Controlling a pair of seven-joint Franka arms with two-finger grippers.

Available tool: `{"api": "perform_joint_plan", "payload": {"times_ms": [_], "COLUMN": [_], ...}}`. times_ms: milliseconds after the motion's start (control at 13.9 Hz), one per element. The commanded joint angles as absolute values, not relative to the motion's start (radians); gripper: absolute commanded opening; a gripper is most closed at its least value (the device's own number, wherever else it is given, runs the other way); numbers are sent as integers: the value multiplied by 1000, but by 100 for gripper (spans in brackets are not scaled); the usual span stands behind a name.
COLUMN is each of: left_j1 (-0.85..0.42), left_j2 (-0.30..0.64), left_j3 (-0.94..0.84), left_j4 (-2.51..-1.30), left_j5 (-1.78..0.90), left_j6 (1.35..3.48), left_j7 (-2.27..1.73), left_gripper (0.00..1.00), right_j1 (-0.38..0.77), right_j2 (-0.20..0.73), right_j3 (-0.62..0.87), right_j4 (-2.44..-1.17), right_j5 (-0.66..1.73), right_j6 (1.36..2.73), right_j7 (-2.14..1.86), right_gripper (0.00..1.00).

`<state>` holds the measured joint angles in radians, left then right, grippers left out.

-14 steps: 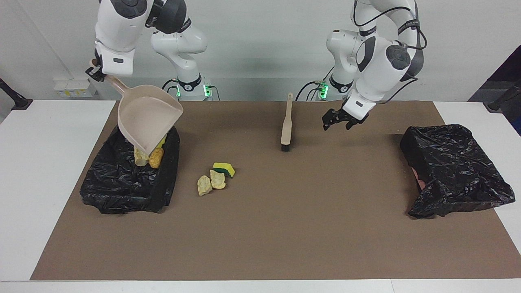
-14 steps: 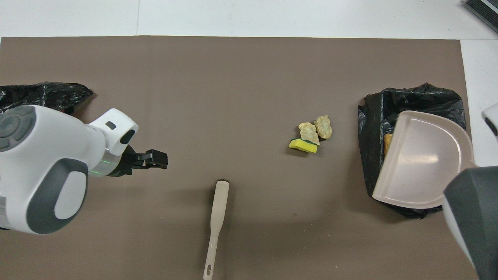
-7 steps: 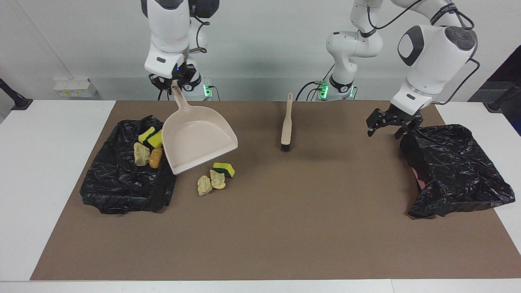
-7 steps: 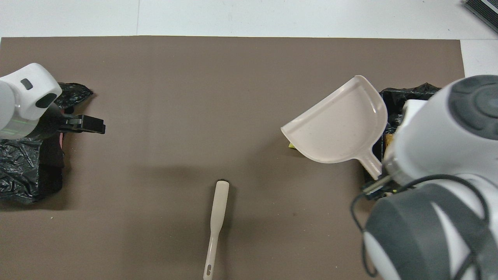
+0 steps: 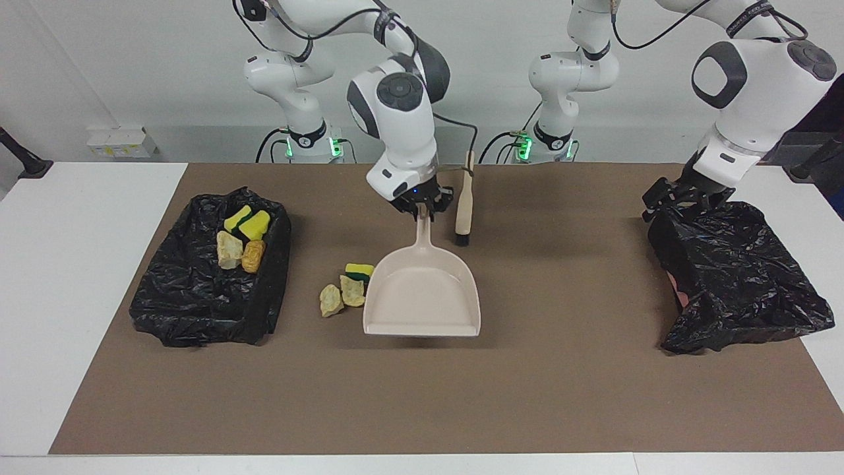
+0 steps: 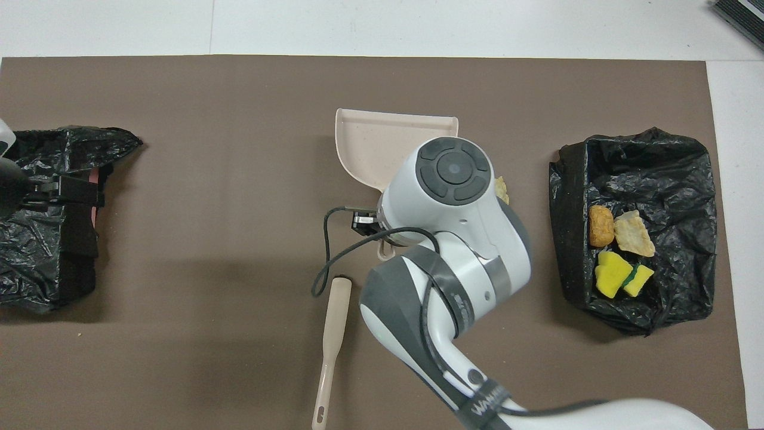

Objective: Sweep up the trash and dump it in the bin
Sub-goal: 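Bring the empty dustpan back to the table center with the right gripper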

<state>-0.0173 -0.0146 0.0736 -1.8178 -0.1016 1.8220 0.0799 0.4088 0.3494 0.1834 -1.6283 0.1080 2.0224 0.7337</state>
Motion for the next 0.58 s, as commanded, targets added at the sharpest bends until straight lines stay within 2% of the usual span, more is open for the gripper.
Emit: {"api": "perform_joint_plan", "payload": {"times_ms": [0, 72, 216, 361, 505], "left_j1": [-18, -20, -21, -41, -43], "left_j2": [-3, -5, -3, -34, -60], "left_j3": [60, 58, 52, 37, 31], "left_j4": [-1772, -1750, -1669, -1657, -1663], "left_j5": [-84, -81, -30, 21, 12], "left_j6": [1758, 1729, 1643, 1628, 1617], "left_j7": [34, 9, 15, 21, 11], "left_gripper": [100, 100, 100, 100, 100], "right_j1": [449, 454, 488, 495, 499], "right_j2": [506, 538, 545, 538, 528], "right_j3": [181, 181, 183, 184, 201], "right_j4": [-1466, -1427, -1437, -1501, -1557], "right_j5": [136, 141, 152, 188, 195], "right_j6": [2120, 2126, 2160, 2239, 2243], "right_j7": [869, 888, 890, 873, 801], "right_gripper": [0, 0, 0, 4, 9]}}
